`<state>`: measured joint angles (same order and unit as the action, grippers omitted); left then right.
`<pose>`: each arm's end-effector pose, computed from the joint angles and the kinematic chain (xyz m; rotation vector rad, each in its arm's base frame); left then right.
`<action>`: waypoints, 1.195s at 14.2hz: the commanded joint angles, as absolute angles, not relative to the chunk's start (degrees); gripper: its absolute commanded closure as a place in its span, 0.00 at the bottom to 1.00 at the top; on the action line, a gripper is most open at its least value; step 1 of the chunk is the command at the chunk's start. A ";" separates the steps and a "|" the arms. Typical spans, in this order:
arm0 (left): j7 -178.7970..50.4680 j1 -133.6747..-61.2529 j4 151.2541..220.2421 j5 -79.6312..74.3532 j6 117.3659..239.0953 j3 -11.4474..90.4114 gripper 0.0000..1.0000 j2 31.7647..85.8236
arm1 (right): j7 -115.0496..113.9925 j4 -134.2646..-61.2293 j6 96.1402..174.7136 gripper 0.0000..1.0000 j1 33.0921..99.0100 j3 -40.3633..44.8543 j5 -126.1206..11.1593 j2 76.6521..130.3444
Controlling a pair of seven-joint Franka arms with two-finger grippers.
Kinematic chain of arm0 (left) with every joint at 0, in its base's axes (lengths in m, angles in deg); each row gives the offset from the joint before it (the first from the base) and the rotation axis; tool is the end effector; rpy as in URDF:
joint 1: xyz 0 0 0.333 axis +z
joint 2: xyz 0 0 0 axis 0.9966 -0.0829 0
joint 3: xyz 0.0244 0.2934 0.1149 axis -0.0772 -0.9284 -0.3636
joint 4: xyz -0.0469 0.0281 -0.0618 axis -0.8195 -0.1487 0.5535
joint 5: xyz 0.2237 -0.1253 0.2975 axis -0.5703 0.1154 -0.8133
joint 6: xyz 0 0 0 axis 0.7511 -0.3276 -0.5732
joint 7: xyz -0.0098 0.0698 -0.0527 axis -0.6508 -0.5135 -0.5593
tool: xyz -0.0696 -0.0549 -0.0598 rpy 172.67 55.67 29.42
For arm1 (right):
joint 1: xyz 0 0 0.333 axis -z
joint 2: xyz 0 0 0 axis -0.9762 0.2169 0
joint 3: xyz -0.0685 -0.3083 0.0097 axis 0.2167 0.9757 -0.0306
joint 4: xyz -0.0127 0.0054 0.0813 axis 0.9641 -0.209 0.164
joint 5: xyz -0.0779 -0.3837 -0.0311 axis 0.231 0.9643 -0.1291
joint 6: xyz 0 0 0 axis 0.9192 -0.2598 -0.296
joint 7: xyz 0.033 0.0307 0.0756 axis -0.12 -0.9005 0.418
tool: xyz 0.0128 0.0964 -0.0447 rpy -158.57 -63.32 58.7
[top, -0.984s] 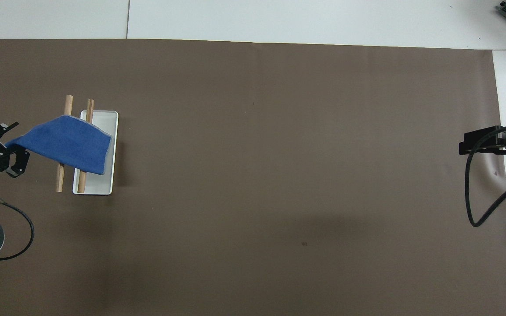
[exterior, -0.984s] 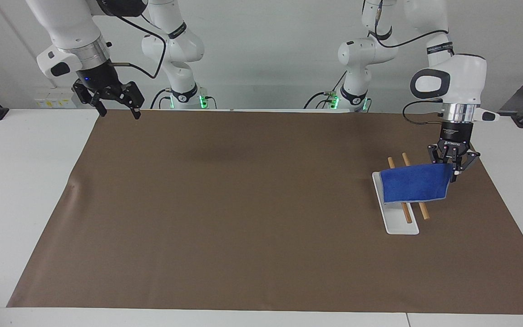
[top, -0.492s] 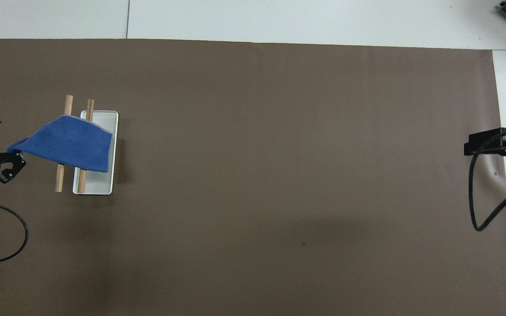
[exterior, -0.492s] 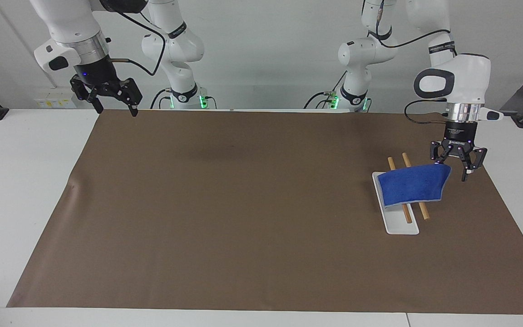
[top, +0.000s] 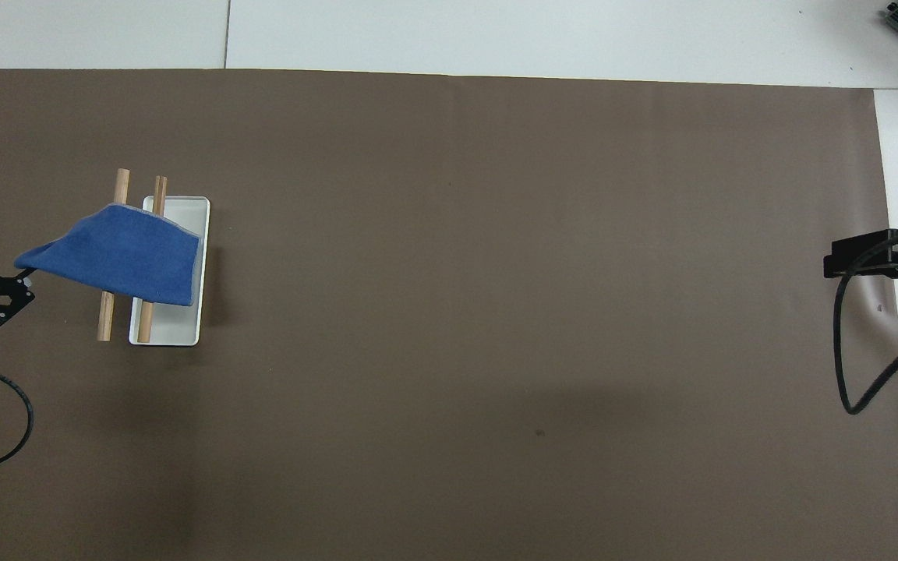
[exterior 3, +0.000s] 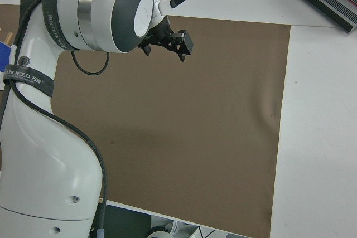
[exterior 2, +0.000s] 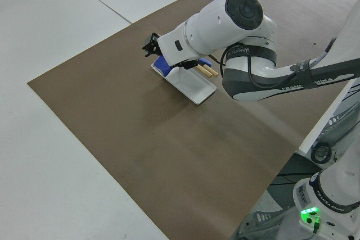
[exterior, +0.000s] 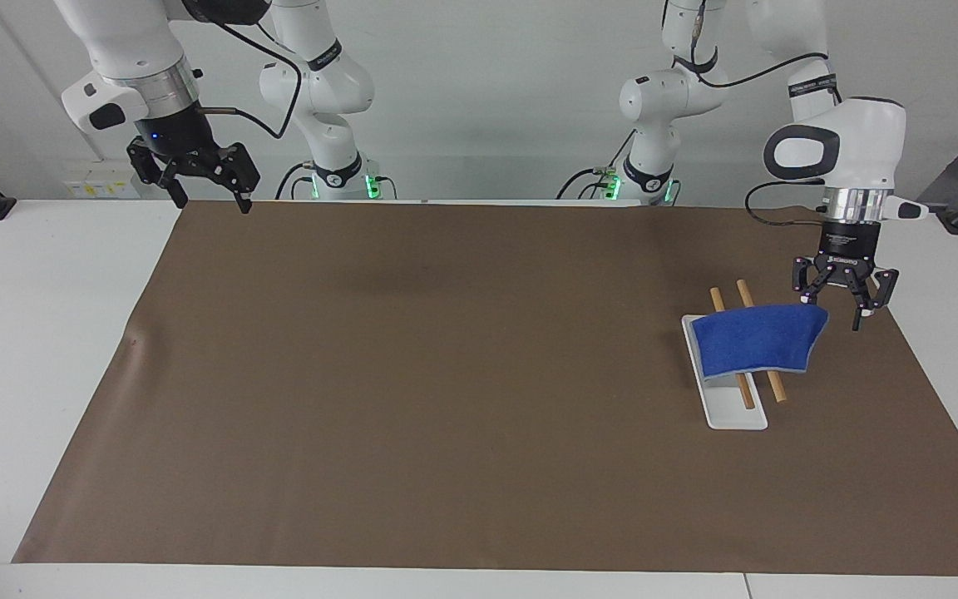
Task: Right arm passes towel to left arm to hang
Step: 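Drape the towel over the wooden sticks with the left gripper, then open the left gripper and release the towel onto the rack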
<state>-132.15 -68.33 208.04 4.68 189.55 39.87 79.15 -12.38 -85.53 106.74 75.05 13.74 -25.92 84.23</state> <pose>0.5051 0.1323 0.4768 1.2488 2.2065 0.2267 0.5299 -0.0206 0.6496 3.1264 -0.1549 0.0356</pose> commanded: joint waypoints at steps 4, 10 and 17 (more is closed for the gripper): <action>-132.48 -67.57 199.17 -7.63 175.03 41.02 0.10 79.23 | -11.78 -83.92 104.24 0.00 74.84 13.93 -25.58 84.81; -131.43 -82.06 195.48 -18.98 171.17 41.11 0.10 77.91 | -11.52 -83.02 104.48 0.00 74.67 13.75 -25.84 86.49; -105.30 -89.20 183.43 -23.54 157.12 41.11 0.00 73.69 | -9.85 -85.75 105.98 0.00 74.84 13.75 -25.84 85.43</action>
